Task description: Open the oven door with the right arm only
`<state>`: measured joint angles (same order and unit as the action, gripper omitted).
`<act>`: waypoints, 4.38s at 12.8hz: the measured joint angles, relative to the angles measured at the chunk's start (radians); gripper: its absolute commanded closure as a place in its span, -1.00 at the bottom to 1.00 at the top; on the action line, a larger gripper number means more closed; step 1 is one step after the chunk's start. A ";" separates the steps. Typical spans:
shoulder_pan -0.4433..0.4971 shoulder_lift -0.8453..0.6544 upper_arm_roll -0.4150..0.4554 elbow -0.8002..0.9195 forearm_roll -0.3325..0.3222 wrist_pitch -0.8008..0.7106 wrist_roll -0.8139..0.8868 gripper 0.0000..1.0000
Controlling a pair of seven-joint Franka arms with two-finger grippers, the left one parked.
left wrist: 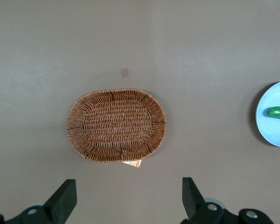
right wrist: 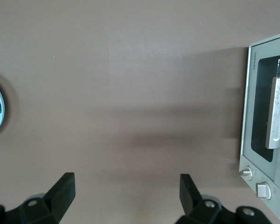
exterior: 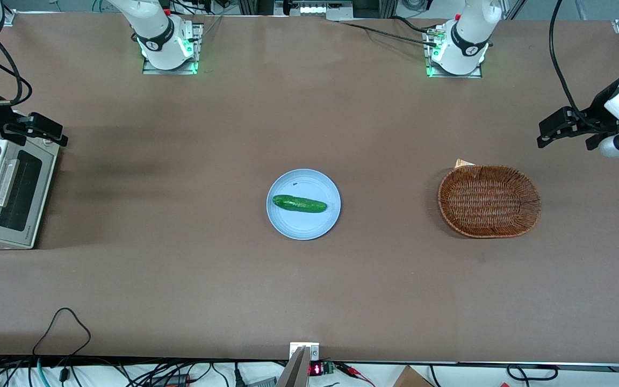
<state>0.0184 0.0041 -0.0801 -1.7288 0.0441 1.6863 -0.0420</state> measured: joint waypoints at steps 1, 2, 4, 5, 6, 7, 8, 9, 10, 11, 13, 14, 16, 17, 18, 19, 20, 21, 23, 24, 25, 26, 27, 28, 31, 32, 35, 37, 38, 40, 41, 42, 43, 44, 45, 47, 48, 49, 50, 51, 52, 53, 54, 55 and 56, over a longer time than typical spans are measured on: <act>0.000 0.000 0.000 0.000 0.000 -0.001 -0.001 -0.99; 0.000 0.000 0.000 0.000 0.000 -0.001 -0.001 -0.99; 0.000 0.000 0.000 0.000 0.000 -0.001 -0.002 -0.99; 0.000 0.000 0.000 0.000 0.000 -0.002 -0.002 -0.99; 0.000 0.000 0.000 0.000 0.000 -0.002 -0.004 -0.99; 0.000 0.000 0.000 0.000 0.000 -0.004 -0.006 -0.99; 0.000 0.001 0.001 0.000 0.000 -0.005 -0.015 -0.99; 0.001 0.001 0.001 0.000 0.000 -0.013 -0.030 -0.99; 0.000 0.001 0.001 0.000 0.000 -0.028 -0.049 -0.99; 0.000 0.001 0.000 0.001 0.000 -0.041 -0.060 -0.99; 0.002 0.001 0.002 0.001 0.000 -0.051 -0.076 -0.86; 0.003 0.001 0.004 0.001 0.000 -0.051 -0.076 -0.31; 0.004 0.001 0.006 0.002 0.000 -0.051 -0.077 0.84; 0.004 0.001 0.006 0.002 0.000 -0.051 -0.077 0.91; 0.004 0.001 0.006 0.002 0.000 -0.052 -0.077 0.98; 0.004 0.001 0.006 0.003 0.000 -0.052 -0.077 0.99; 0.004 0.001 0.006 0.004 -0.001 -0.053 -0.077 1.00; 0.004 0.001 0.006 0.007 -0.002 -0.057 -0.077 1.00; 0.004 0.006 0.006 0.024 -0.020 -0.092 -0.077 1.00; 0.004 0.012 0.006 0.036 -0.036 -0.116 -0.077 1.00; 0.004 0.021 0.006 0.048 -0.055 -0.140 -0.077 1.00; 0.006 0.030 0.006 0.057 -0.081 -0.165 -0.077 1.00; 0.014 0.037 0.007 0.063 -0.122 -0.193 -0.079 1.00; 0.031 0.042 0.008 0.066 -0.182 -0.232 -0.080 1.00; 0.107 0.072 0.012 0.067 -0.390 -0.343 -0.079 1.00; 0.123 0.093 0.013 0.067 -0.447 -0.345 -0.078 1.00; 0.125 0.177 0.008 0.067 -0.597 -0.247 -0.074 1.00; 0.115 0.222 -0.001 0.065 -0.679 -0.163 -0.031 1.00; 0.105 0.236 -0.003 0.057 -0.715 -0.121 0.010 1.00; 0.077 0.253 -0.005 0.013 -0.805 -0.010 0.113 1.00; 0.057 0.260 -0.006 -0.011 -0.841 0.046 0.161 1.00; 0.038 0.270 -0.007 -0.033 -0.872 0.097 0.211 1.00; 0.024 0.282 -0.008 -0.055 -0.914 0.141 0.272 1.00; 0.016 0.297 -0.008 -0.074 -0.965 0.171 0.325 1.00; 0.012 0.312 -0.008 -0.089 -1.011 0.197 0.359 1.00; 0.002 0.330 -0.008 -0.110 -1.045 0.243 0.384 1.00; -0.009 0.331 -0.008 -0.124 -1.049 0.267 0.386 1.00; -0.019 0.331 -0.008 -0.135 -1.050 0.282 0.387 1.00; -0.026 0.331 -0.008 -0.143 -1.050 0.289 0.392 1.00; -0.030 0.331 -0.008 -0.150 -1.050 0.293 0.402 1.00; -0.031 0.331 -0.008 -0.159 -1.054 0.296 0.412 1.00; -0.031 0.331 -0.008 -0.167 -1.061 0.297 0.422 1.00; -0.032 0.331 -0.008 -0.175 -1.066 0.297 0.434 1.00; -0.034 0.331 -0.008 -0.181 -1.071 0.299 0.445 1.00; -0.037 0.331 -0.008 -0.188 -1.081 0.305 0.454 1.00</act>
<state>-0.0190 0.3352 -0.0884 -1.9165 -1.0369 1.9915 0.4119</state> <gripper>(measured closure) 0.991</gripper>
